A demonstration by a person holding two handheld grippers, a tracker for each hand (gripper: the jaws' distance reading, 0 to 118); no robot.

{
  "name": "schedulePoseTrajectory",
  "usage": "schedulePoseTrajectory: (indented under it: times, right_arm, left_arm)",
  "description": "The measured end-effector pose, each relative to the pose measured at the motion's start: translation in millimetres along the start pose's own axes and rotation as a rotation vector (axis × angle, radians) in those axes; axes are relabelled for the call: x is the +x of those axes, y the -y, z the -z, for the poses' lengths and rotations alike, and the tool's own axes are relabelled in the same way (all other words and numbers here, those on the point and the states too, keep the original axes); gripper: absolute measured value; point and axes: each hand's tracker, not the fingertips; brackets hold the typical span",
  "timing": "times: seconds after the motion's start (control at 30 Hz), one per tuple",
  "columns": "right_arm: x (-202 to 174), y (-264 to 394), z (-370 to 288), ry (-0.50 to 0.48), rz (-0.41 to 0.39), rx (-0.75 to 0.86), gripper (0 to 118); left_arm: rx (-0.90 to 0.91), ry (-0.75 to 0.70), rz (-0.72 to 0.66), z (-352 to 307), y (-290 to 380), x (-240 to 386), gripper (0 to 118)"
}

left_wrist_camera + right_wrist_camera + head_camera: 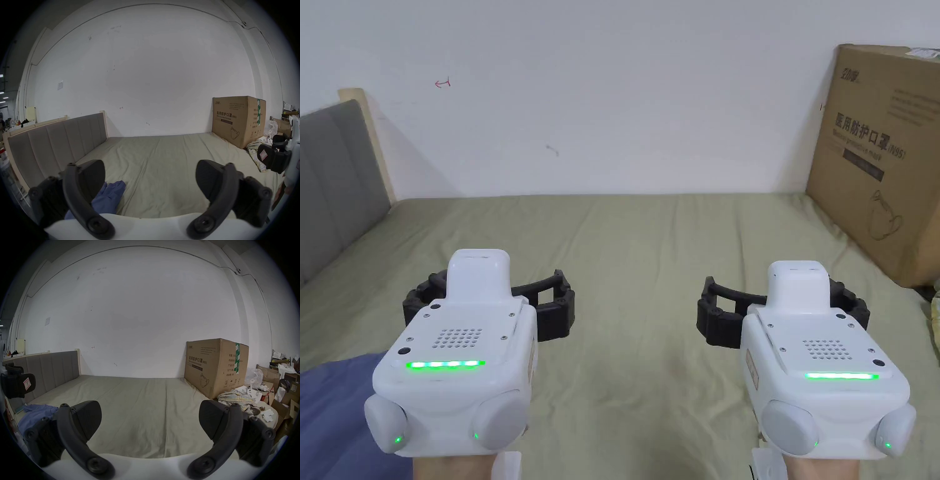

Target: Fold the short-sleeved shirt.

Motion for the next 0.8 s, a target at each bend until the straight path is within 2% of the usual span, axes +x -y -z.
schedulePoseTrajectory:
  times: [0.03, 0.07, 0.1, 0.13, 0.17, 0.2, 0.23, 0.3, 0.37, 0.67, 0.8]
  right_arm:
    - [0.1, 0.1, -0.9, 0.005, -0.001, 0.004, 116]
    - [0.5, -0.2, -1.4, 0.007, -0.001, 0.004, 110]
    - [1.4, -0.5, -3.0, -0.001, 0.001, 0.012, 94]
    - [1.6, -0.8, -2.8, 0.001, 0.002, 0.013, 56]
    - [1.8, -1.2, -1.0, 0.009, 0.003, 0.004, 27]
    - [2.3, -1.8, -0.4, 0.014, 0.006, -0.005, 20]
    - [5.1, -1.2, -1.3, -0.002, 0.020, -0.001, 20]
    - [6.5, -0.7, -2.7, -0.012, 0.023, -0.001, 8]
    - [5.5, 0.4, -2.7, 0.010, 0.022, 0.014, 1]
    - [8.0, -3.1, -1.7, 0.004, 0.054, -0.009, 1]
    - [0.7, -8.4, 2.0, -0.032, 0.032, -0.025, 1]
  left_arm:
    - [0.008, 0.001, -0.009, -1.2, 0.4, -0.3, 108]
    - [0.011, 0.002, -0.013, -2.6, 0.5, -0.4, 98]
    - [0.012, -0.005, -0.011, -3.0, 0.3, 0.6, 82]
    - [0.024, -0.029, 0.007, -3.2, 0.4, 2.6, 56]
    - [0.032, -0.045, 0.031, -3.2, 0.9, 4.5, 39]
    - [0.038, -0.055, 0.052, -3.2, 1.4, 6.0, 26]
    - [0.043, -0.048, 0.056, -4.2, 1.8, 7.2, 15]
    - [0.059, -0.026, 0.053, -6.2, 3.0, 6.6, 0]
    - [0.059, -0.017, 0.041, -6.7, 2.1, 7.1, 0]
    - [0.024, -0.005, 0.016, -1.5, 1.9, 6.4, 0]
    - [0.001, -0.026, -0.009, -0.6, 1.5, -3.5, 0]
